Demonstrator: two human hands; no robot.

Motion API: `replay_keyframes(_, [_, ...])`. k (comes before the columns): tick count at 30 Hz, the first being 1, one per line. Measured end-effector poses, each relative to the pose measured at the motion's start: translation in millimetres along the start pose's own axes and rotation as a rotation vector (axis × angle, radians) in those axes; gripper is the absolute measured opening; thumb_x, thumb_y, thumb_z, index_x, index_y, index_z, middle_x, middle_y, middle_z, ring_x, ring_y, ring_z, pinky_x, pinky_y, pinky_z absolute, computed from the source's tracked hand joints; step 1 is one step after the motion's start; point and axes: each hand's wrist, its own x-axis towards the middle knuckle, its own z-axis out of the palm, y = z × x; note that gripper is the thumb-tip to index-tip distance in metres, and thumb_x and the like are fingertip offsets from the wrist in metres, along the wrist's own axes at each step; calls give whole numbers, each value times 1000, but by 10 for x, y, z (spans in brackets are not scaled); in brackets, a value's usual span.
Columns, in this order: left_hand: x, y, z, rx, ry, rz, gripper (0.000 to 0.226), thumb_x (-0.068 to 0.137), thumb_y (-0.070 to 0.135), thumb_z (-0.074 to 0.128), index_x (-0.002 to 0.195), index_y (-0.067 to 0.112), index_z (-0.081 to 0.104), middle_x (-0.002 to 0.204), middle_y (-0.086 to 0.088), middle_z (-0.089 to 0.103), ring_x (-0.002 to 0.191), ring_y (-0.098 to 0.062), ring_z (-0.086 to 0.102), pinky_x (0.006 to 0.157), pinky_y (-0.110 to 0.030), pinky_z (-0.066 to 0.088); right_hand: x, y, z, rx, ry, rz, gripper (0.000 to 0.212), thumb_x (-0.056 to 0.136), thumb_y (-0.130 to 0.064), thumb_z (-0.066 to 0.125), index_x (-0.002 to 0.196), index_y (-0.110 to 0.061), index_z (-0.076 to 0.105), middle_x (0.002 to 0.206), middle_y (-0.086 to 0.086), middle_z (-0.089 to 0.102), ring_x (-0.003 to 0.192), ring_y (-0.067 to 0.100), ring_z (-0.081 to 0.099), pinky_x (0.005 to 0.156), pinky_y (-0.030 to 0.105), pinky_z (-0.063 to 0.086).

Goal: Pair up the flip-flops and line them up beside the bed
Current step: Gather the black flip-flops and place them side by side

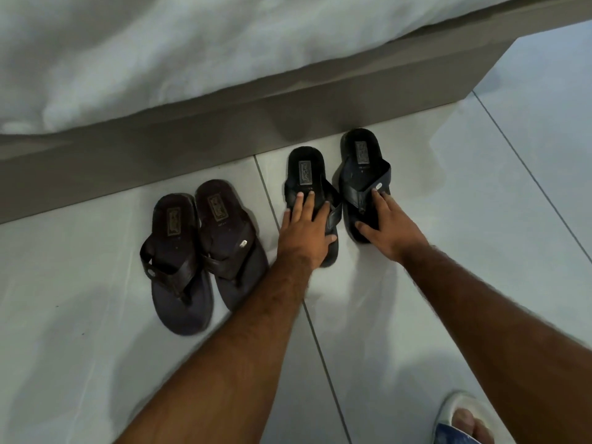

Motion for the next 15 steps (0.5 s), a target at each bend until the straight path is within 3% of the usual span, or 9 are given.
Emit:
replay_keyframes(4, [266,93,-56,10,-55,-28,79,93,54,55,157,30,16,169,-3,-1,154,-24,-8,125,-46,5,205,-111,-69,63,116,50,65,87,-42,66,138,-10,42,134,16,55,120,36,57,97,42,49])
replay_keyframes(6, [329,178,-35,21,-55,-41,82,92,57,55,157,30,15,169,-4,-1,154,-24,-6,125,-46,6,285,-117,-114,59,142,96,71,87,-42,68,143,-12,36,134,21,53,120,39,56,98,45,49])
replay_keyframes(8, [352,285,13,30,-32,-63,82,92,59,54,158,30,14,169,-5,-2,154,-25,-6,124,-47,7,342,-91,-149,1,120,106,72,90,-42,64,151,-24,30,141,23,45,126,41,50,103,48,47])
replay_keyframes(12, [368,412,65,38,-19,-108,83,93,58,52,158,30,8,168,-6,-7,154,-25,-9,124,-49,5,387,-26,-153,-76,76,116,54,95,-49,55,145,-29,47,144,19,38,132,41,43,109,46,42])
replay_keyframes(15, [329,432,32,55,-52,-106,85,93,58,52,158,30,6,168,-6,-9,154,-25,-9,124,-49,5,313,-23,-138,-51,65,132,54,95,-50,53,144,-30,48,146,16,37,134,37,42,111,45,41])
